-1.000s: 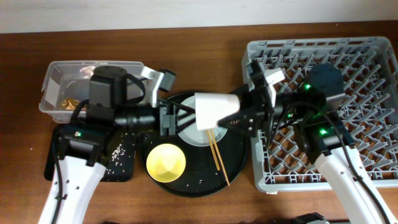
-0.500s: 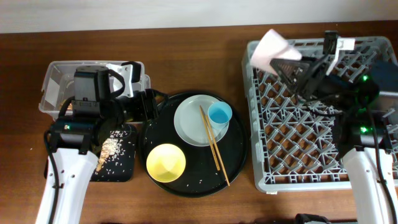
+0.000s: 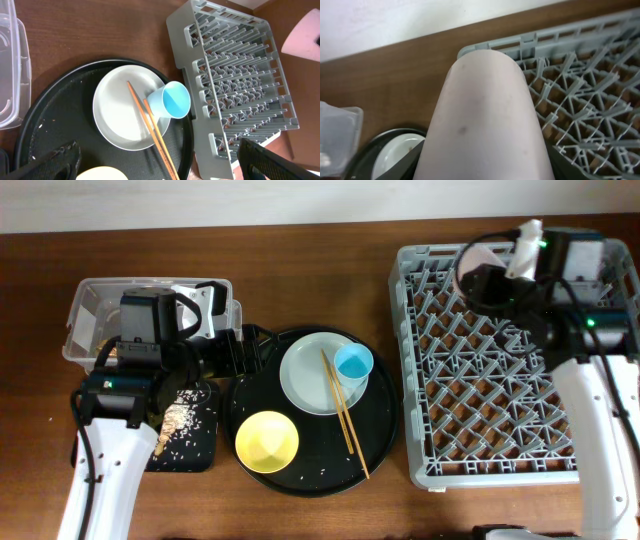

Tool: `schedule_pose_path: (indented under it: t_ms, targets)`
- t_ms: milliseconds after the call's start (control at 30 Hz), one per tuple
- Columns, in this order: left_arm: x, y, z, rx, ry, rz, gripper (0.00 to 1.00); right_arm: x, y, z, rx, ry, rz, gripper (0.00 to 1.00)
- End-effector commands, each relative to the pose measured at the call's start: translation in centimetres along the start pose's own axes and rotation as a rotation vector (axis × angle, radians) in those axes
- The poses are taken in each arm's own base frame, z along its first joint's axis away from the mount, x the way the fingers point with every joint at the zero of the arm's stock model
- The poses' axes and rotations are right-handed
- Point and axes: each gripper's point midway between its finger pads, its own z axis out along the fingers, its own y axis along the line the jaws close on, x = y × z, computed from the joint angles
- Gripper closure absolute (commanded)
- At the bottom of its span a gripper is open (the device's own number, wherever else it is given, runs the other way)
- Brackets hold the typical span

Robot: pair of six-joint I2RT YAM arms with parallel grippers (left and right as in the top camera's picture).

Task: Sort waste into correct bins and load items into the dishwasher rack
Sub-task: 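Place the pink cup upside down in the dish rack with right gripper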

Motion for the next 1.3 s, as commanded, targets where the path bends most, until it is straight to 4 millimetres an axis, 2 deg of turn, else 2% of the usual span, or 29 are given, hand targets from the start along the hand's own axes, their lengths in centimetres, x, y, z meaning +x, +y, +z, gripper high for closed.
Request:
schedule_pose_path:
  t_ms: [0, 33, 100, 167, 233, 333, 400, 433, 500, 567, 667, 833, 867, 933, 1133, 1200, 1267]
  targets:
    - [0.0, 0.1, -0.1, -0.002, -0.004, 0.007, 0.01, 1.0, -0.6, 2.1, 0.159, 0.048, -0.092, 0.5]
    - [0.0, 0.1, -0.1, -0.001, -0.004, 0.008, 0.01, 2.1, -0.4, 3.8, 0.159, 0.098, -0.102, 0.5]
    - [0.0, 0.1, -0.1, -0.002, -0.004, 0.007, 0.01, 3.3, -0.3, 5.8, 0.14, 0.159, -0.104, 0.5]
    - [0.0, 0.1, -0.1, -0.001, -0.004, 0.007, 0.01, 5.3, 0.6, 8.7, 0.067, 0.25, -0.126, 0.5]
    - [0.0, 0.1, -0.1, -0.001, -0.004, 0.007, 0.01, 7.0, 0.1, 11.1, 0.077, 0.316, -0.123, 0.5]
    - [0.0, 0.1, -0.1, -0.001, -0.004, 0.007, 0.01, 8.9, -0.5, 13.1, 0.087, 0.384, -0.119, 0.5]
    - [0.0, 0.1, -0.1, -0.001, -0.004, 0.007, 0.01, 9.4, -0.6, 13.7, 0.091, 0.404, -0.118, 0.5]
    - [0.0, 0.1, -0.1, -0.001, -0.004, 0.007, 0.01, 9.4, -0.6, 13.7, 0.091, 0.403, -0.119, 0.46]
    - [0.0, 0.1, -0.1, -0.001, -0.004, 0.007, 0.01, 9.4, -0.7, 13.7, 0.091, 0.403, -0.118, 0.25]
    - [0.0, 0.1, -0.1, -0.001, -0.004, 0.007, 0.01, 9.1, -0.6, 13.6, 0.09, 0.396, -0.118, 0.16]
    - [0.0, 0.1, -0.1, -0.001, -0.004, 0.008, 0.01, 7.4, -0.1, 12.4, 0.082, 0.371, -0.135, 0.14]
    - [0.0, 0.1, -0.1, -0.001, -0.004, 0.007, 0.01, 2.8, 1.0, 6.3, 0.078, 0.323, -0.134, 0.09]
    - [0.0, 0.1, -0.1, -0.001, -0.004, 0.007, 0.01, 2.0, 1.0, 4.8, 0.08, 0.307, -0.128, 0.05]
    - [0.0, 0.1, -0.1, -0.002, -0.003, 0.007, 0.01, 1.2, 0.8, 2.8, 0.085, 0.288, -0.118, 0.02]
    - [-0.7, -0.3, 0.1, 0.013, -0.028, -0.001, 0.01, 1.5, 0.6, 2.6, 0.089, 0.299, -0.115, 0.02]
    - [0.0, -1.2, 1.7, 0.032, 0.016, -0.063, 0.01, 1.5, 0.6, 2.6, 0.089, 0.299, -0.115, 0.02]
    - [1.4, -1.7, 3.8, 0.02, 0.08, -0.051, 0.01, 1.5, 0.6, 2.6, 0.089, 0.299, -0.115, 0.02]
